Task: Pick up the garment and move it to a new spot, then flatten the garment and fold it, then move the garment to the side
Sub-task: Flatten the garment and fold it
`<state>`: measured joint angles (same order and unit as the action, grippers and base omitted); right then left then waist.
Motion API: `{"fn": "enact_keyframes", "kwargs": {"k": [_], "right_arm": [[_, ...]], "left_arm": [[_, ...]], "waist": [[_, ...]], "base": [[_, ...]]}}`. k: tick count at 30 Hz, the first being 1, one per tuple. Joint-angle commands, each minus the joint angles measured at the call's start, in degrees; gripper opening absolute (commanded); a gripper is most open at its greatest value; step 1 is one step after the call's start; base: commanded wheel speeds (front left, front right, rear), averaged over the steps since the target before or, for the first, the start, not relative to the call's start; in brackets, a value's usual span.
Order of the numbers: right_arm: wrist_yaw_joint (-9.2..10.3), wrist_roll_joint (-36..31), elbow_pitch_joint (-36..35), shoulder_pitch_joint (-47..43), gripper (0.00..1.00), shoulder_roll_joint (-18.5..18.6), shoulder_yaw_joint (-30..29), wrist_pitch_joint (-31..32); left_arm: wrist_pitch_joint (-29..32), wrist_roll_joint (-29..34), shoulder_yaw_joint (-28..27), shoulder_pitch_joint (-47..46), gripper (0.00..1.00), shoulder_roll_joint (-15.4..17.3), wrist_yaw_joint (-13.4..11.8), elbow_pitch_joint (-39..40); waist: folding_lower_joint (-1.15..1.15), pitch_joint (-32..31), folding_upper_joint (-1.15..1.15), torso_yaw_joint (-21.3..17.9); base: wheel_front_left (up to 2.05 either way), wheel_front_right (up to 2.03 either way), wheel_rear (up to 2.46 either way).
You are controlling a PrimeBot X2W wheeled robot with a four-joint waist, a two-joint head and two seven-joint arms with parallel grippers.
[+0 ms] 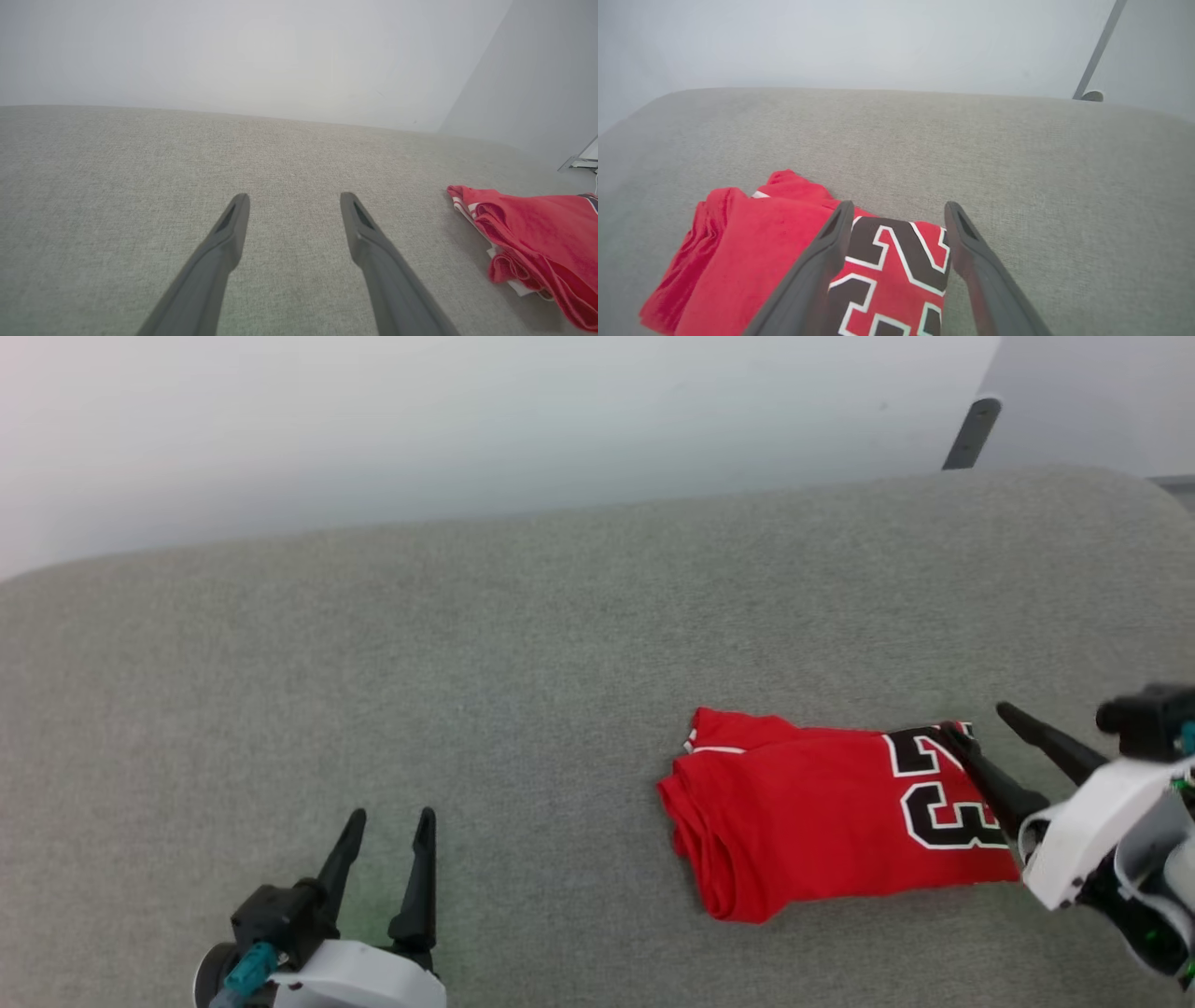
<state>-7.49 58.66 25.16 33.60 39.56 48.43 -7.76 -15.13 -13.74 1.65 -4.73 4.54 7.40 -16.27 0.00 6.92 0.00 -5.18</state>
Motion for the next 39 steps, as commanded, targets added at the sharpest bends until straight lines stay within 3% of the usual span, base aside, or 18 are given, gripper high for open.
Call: {"fn": "enact_keyframes", "kwargs": {"k": [1,5,10,14,20,39], "right_arm": [[0.01,-1.44,1.45,-1.10,1.00,-0.73,-0.10,-2.04],[0.01,-2.99,7.20,-3.06,1.00,-3.29,-3.12,-6.37],[0.01,-6.64,9.58,-5.01,1.00,-5.52,-7.67,-7.37],[0.01,-13.87,6.19,-9.66,1.00,-7.85,-18.09,-7.42],[0.01,-21.36,-0.43,-17.11,1.00,-10.76,-27.90,-7.45],[0.01,-31.48,-13.53,-32.33,1.00,-16.64,-41.33,-7.46]], "left_arm": [[0.03,-0.38,-0.22,0.47,1.00,0.44,0.14,-0.37],[0.03,-0.85,-0.87,1.96,1.00,0.83,0.14,-0.70],[0.03,-0.39,-2.50,3.54,1.00,1.18,0.14,0.02],[0.03,0.45,-4.23,6.01,1.00,0.96,0.15,1.70],[0.03,1.03,-5.04,9.00,1.00,0.81,0.15,4.08],[0.03,1.79,-7.61,17.75,1.00,-0.26,0.15,12.75]], "waist": [[0.00,-1.31,0.00,-0.88],[0.00,-3.07,0.00,-1.30],[0.00,-4.58,0.00,-1.27],[0.00,-6.24,0.00,-0.73],[0.00,-7.33,0.00,0.53],[0.00,-9.74,0.00,4.38]], "base": [[0.00,0.00,0.00],[0.00,0.00,0.00],[0.00,0.00,0.00],[0.00,0.00,0.00],[0.00,0.00,0.00],[0.00,0.00,0.00]]}}
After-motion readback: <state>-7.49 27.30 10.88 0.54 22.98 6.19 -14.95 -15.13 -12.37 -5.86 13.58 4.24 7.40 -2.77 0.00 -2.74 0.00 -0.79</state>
